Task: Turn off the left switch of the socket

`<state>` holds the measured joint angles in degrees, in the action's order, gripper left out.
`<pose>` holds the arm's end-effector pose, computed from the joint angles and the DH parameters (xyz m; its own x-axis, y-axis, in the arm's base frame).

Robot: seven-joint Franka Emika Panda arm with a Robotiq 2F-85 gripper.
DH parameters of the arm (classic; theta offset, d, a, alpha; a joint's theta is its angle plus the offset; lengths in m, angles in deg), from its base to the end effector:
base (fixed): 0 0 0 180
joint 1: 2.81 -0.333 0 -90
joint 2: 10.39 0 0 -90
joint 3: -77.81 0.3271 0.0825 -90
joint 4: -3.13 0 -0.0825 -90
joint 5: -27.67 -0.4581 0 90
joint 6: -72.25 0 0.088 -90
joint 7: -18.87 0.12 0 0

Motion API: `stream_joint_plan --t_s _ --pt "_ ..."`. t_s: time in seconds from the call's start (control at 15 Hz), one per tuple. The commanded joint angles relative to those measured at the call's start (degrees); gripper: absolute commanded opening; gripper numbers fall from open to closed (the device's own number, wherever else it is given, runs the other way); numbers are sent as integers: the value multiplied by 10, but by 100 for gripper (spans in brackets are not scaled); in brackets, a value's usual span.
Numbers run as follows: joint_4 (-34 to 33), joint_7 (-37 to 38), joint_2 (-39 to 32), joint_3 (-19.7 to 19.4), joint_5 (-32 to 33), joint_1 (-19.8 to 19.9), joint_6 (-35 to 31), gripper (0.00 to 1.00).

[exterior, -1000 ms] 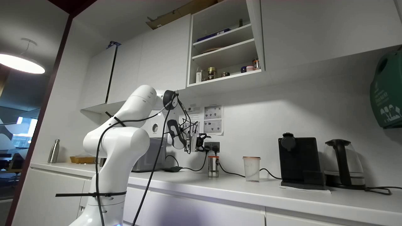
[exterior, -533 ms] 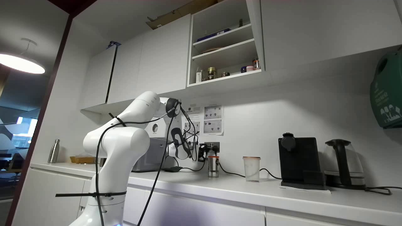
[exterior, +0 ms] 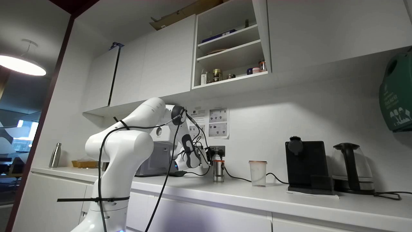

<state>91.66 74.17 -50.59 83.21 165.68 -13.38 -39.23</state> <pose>0.8042 0.1597 0.2733 0.4484 0.8935 0.0238 -0.2549 0.1023 0.9615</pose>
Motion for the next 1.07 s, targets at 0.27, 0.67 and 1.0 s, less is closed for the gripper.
stream_joint_plan --t_s 0.27,0.67,1.0 --pt "-15 -68 -26 -13 105 -7 122 100" --pt "-9 -96 -20 -7 108 -7 132 100" --pt "-6 -98 -15 -42 109 -40 145 100"
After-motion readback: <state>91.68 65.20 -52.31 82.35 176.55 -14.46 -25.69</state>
